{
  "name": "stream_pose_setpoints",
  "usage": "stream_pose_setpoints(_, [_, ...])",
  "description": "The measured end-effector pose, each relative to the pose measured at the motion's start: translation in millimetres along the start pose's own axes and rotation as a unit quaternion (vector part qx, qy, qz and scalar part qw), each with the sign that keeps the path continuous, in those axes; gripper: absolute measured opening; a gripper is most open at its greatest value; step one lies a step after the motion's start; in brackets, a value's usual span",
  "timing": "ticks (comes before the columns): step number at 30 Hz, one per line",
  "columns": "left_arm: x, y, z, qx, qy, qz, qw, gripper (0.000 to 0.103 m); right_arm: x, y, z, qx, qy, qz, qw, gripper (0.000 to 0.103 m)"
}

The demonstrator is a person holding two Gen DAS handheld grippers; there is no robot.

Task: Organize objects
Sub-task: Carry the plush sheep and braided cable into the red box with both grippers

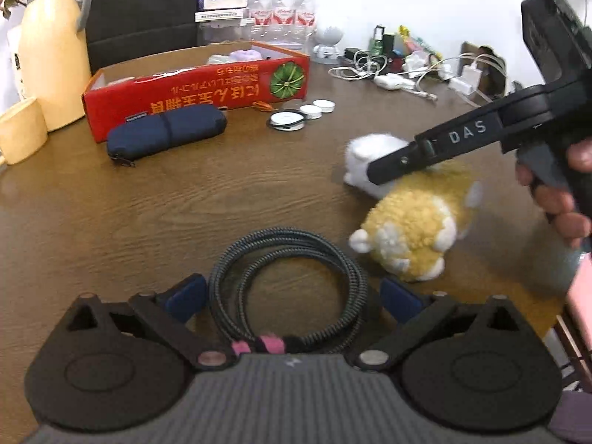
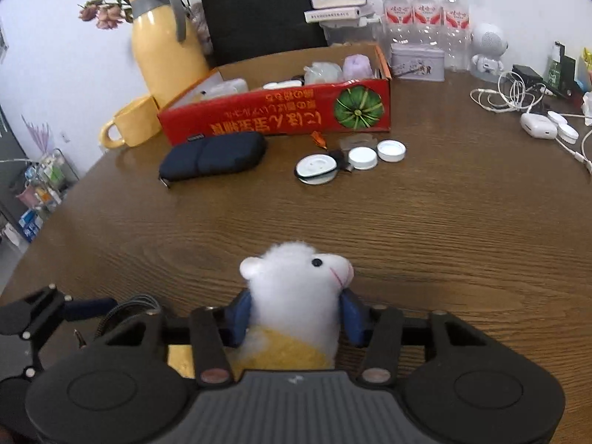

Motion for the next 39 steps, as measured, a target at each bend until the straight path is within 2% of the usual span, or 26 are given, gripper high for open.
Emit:
stream_pose_setpoints(1, [-1,0,-1,0.000,0.008,0.006,1.0000,0.092,-2,0,-1,0.004,0.001,0.008,1.000,0.046])
stream_pose_setpoints(3, [1,1,-4,-0.003,0.033,0.008,0.9994,0.091,-3,2,-2,0.006,0.002,0.023,1.000,0.045])
stream_pose_setpoints(5, [-1,4,-2,-0.006,0.033,0.007,0.9994,0.089,-8,6,-3,0.009,0.005,0.036,0.999,0.044])
stream_pose_setpoints(8, [-10,26,-13,-0.023,0.034,0.037,0.9985,0.088,-18,29,-2,0.010,0.013,0.069,0.997,0.044])
stream_pose_setpoints(10, [-15,61,-30,-0.027,0.037,0.075,0.9961,0.088,-23,62,0,0.004,0.010,0.104,0.994,0.044])
stream_pose_setpoints(14, [-6,147,-73,-0.022,0.064,0.145,0.9871,0.088,-16,151,-1,-0.031,-0.010,0.179,0.983,0.044])
stream_pose_setpoints(17, [30,202,-102,-0.031,0.078,0.150,0.9850,0.088,25,215,-2,-0.042,-0.025,0.192,0.980,0.044])
stream_pose_setpoints(19, [68,230,-119,-0.043,0.083,0.133,0.9867,0.088,68,243,1,-0.063,-0.051,0.174,0.981,0.044])
stream_pose_setpoints(22, [126,249,-143,-0.081,0.083,0.088,0.9894,0.088,143,266,13,-0.069,-0.085,0.110,0.988,0.044])
stream_pose_setpoints(25, [171,251,-156,-0.101,0.091,0.056,0.9891,0.088,206,263,28,-0.064,-0.106,0.030,0.992,0.044])
stream_pose_setpoints(28, [200,245,-166,-0.116,0.102,0.033,0.9875,0.088,249,243,34,-0.115,-0.149,-0.038,0.981,0.044])
stream_pose_setpoints(31, [218,235,-176,-0.143,0.103,0.010,0.9844,0.089,265,221,42,-0.132,-0.186,-0.072,0.971,0.047])
stream_pose_setpoints(33, [226,233,-178,-0.150,0.102,0.000,0.9835,0.089,276,211,44,-0.142,-0.190,-0.115,0.965,0.047])
stream_pose_setpoints(34, [231,232,-177,-0.150,0.101,-0.002,0.9836,0.089,277,210,41,-0.159,-0.187,-0.115,0.963,0.049])
stream_pose_setpoints(36, [240,233,-175,-0.157,0.092,-0.012,0.9833,0.090,274,214,42,-0.155,-0.193,-0.116,0.962,0.053])
stream_pose_setpoints(39, [250,236,-181,-0.184,0.094,-0.028,0.9780,0.091,252,233,42,-0.144,-0.181,-0.098,0.968,0.054])
Point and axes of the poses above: each gripper's, at about its wrist camera, not at the fingertips, and x roughly the way its jaws point, z to its right, y to its top, the point moved 6 cm from there along x, roughly the way its jaws point, and after that the axes turned 11 degrees about z, right-handed, at the moved point
